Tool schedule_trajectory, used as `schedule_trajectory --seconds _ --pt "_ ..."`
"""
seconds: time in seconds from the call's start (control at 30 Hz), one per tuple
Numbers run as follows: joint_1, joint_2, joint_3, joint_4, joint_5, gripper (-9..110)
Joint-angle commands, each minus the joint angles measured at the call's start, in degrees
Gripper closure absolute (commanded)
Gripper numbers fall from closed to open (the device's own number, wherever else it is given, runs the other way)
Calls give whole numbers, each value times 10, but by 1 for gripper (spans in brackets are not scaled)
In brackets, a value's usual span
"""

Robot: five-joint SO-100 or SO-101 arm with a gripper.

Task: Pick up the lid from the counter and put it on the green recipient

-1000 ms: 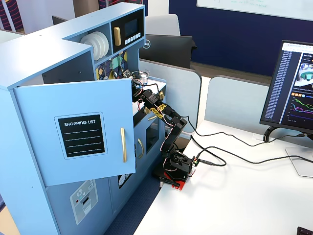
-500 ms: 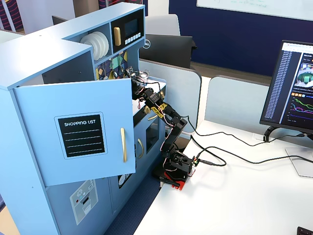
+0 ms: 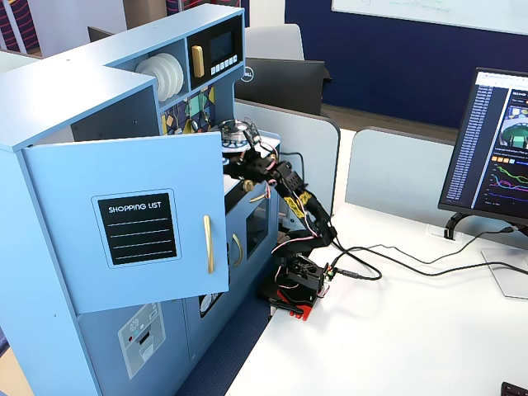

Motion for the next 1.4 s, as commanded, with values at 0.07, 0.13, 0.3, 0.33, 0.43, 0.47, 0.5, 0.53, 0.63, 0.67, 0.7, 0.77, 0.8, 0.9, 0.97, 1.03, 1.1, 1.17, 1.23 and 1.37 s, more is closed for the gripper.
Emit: schedule_trajectory --seconds 0.07,0.13,0.3,0.33,0.43,0.47,0.5,0.53,0.63,0.67,0.7,0.77,0.8,0.9,0.97,1.03,1.1,1.17,1.23,1.37 --pt "13 138 194 58 4 82" --pt "7 171 259 75 15 87" --pt "-7 225 393 128 8 101" --pt "-11 232 415 144 16 101" --pt "-25 256 485 175 59 101" --pt "-28 265 510 184 67 101" --pt "-31 278 534 195 69 101" --pt "-33 294 559 208 73 101" --pt "-43 316 609 266 97 101" --pt "-49 316 620 283 111 101" --pt "-54 316 631 301 119 101" --pt "-64 316 654 332 122 101" --pt "-68 316 665 346 120 101" --pt "-71 316 674 392 131 101" --pt "-70 316 674 410 141 100" --pt "-67 316 674 406 163 100" --pt "-67 316 674 406 159 100" --pt "-70 316 674 408 144 100" --pt "-67 316 674 412 118 100" --pt "-67 316 674 416 94 100"
